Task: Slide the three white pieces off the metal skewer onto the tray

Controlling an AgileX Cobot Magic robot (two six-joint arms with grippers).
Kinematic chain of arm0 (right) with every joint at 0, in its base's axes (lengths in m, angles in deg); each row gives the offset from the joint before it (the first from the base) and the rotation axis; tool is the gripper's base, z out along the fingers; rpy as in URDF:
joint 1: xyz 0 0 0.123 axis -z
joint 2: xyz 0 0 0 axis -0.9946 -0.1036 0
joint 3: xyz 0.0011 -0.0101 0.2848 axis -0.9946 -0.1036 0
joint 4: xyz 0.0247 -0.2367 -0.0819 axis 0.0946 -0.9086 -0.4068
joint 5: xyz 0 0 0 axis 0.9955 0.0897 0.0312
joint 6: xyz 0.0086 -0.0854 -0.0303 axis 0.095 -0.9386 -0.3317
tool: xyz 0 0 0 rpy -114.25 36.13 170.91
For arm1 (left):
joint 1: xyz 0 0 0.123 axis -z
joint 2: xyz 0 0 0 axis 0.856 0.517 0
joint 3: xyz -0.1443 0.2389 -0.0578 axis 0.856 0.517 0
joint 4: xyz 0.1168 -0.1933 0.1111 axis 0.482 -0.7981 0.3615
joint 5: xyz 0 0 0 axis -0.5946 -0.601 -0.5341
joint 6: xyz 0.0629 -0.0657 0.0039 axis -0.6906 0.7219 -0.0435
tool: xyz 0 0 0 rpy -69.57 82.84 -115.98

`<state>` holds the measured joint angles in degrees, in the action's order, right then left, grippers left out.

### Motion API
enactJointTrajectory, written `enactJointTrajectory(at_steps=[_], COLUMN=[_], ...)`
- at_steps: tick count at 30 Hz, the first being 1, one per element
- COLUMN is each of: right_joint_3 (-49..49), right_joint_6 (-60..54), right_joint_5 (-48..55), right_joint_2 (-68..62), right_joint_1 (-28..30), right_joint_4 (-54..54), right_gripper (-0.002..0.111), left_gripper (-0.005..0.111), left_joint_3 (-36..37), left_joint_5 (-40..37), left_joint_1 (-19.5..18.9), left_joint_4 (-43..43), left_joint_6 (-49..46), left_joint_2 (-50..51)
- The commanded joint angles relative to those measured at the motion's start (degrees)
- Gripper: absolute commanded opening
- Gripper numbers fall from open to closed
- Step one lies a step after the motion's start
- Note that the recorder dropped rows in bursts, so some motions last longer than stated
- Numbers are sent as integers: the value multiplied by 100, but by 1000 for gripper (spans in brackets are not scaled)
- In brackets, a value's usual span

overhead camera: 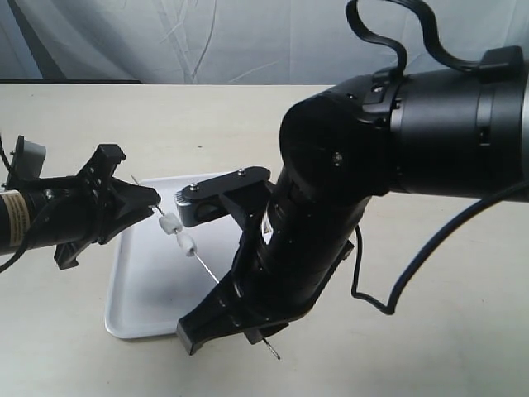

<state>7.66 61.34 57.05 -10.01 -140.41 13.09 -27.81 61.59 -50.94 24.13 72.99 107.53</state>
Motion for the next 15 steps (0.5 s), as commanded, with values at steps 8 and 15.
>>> enactJointTrajectory(at_steps=[8, 15], right_joint_3=[20, 20], right_joint_6=[-65, -65], right_joint_5=[115, 164], right_joint_2=[70, 70], right_joint_1=[-271, -271], right_joint_4=[-7, -29], right_gripper=[-1, -1], left_gripper=[21, 16], left_joint_3=[-10, -10], left_joint_5=[-56, -69], left_joint_1=[-1, -168], left_joint_4=[-646, -583], left_joint_6=[-13, -23], left_joint_2=[24, 24])
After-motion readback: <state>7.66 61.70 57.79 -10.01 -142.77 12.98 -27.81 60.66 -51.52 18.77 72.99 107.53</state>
